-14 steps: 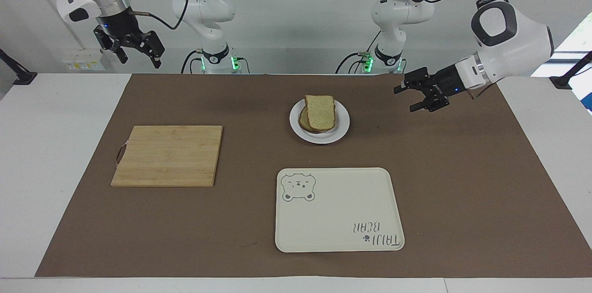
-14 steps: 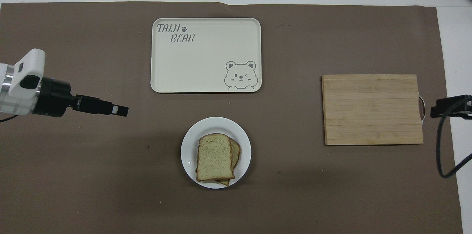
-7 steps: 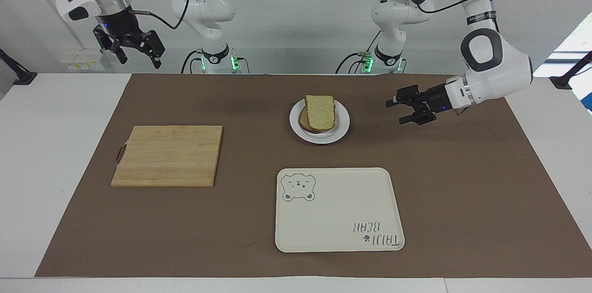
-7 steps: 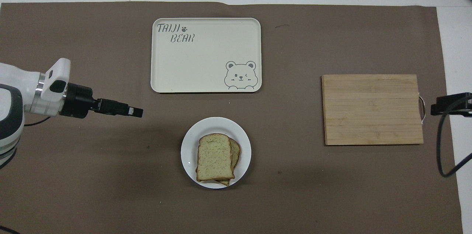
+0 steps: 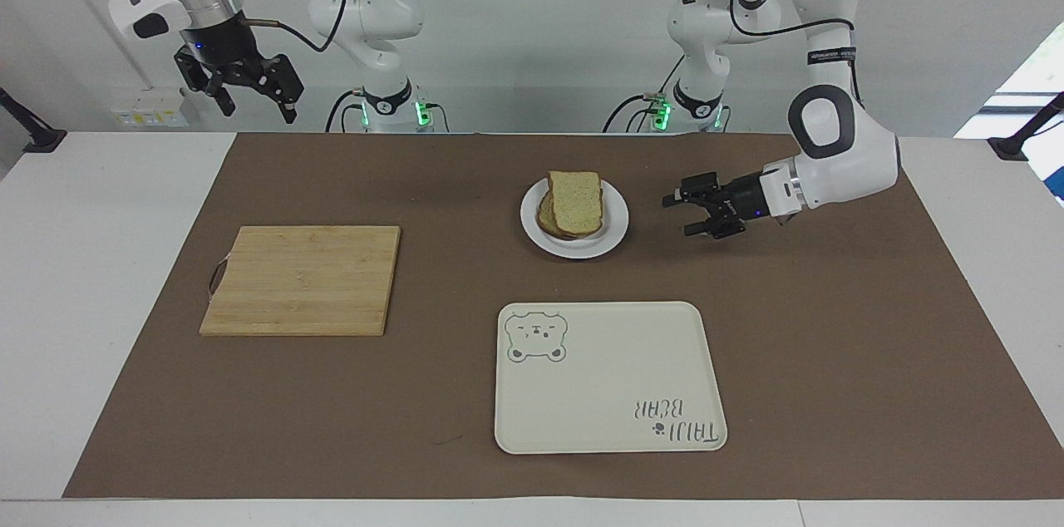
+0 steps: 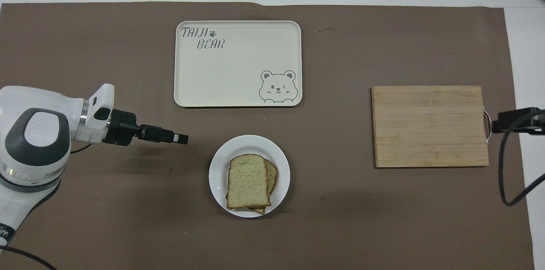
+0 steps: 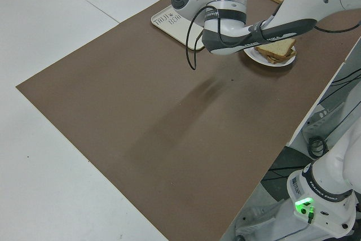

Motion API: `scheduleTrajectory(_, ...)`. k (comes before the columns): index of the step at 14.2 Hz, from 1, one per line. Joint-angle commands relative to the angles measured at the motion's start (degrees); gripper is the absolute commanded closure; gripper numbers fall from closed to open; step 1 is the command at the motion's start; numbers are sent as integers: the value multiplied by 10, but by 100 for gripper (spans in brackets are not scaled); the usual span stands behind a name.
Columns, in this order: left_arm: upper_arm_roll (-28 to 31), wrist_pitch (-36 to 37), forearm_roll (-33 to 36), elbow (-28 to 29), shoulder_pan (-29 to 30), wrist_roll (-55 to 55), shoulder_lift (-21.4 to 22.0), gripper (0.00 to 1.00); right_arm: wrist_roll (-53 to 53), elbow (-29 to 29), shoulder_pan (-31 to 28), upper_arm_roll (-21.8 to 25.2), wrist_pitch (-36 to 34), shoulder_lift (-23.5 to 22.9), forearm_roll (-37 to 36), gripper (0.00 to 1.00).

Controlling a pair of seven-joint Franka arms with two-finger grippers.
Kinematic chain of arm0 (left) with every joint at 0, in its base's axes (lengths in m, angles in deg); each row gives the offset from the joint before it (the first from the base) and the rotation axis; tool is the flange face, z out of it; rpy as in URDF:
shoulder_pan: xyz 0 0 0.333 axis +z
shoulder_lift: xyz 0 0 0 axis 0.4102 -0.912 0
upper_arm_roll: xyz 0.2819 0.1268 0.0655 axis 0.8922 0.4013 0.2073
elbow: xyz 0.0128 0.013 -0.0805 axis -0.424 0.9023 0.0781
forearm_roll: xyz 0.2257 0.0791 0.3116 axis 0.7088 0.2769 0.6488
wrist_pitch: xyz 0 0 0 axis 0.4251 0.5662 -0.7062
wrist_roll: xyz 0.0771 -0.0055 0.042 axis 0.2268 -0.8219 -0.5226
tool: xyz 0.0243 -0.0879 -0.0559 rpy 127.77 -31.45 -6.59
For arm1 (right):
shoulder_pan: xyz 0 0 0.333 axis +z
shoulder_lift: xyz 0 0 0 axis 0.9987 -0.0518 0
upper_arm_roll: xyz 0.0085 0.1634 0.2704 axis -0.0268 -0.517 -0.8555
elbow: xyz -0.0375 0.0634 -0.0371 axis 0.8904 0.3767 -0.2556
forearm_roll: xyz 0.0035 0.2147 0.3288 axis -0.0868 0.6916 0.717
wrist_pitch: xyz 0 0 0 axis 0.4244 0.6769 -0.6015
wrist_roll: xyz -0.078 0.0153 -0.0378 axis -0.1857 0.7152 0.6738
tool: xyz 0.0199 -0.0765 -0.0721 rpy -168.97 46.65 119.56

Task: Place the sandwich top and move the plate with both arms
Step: 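Extend the left gripper to the white plate rim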

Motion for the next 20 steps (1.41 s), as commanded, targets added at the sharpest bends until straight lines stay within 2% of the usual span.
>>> scheduleTrajectory(1,6,-28,-39,40,-19,37,-1,0,14,14,4,8,-1,-17,-4,0)
scheduleTrajectory(4,6,-27,-108,74,-20,121,-47,0,14,28,8,12,-3,-25,0,0)
scheduleTrajectory(9,6,-24,-169,108,-30,157,-68,0,14,25,16,19,-2,-20,0,0)
scheduleTrajectory(18,6,16,-176,121,-51,170,-72,0,15,22,11,20,-10,-19,21,0)
scheduleTrajectory(20,6,17,-176,127,-51,172,-70,3,14,17,13,19,-10,-13,21,0)
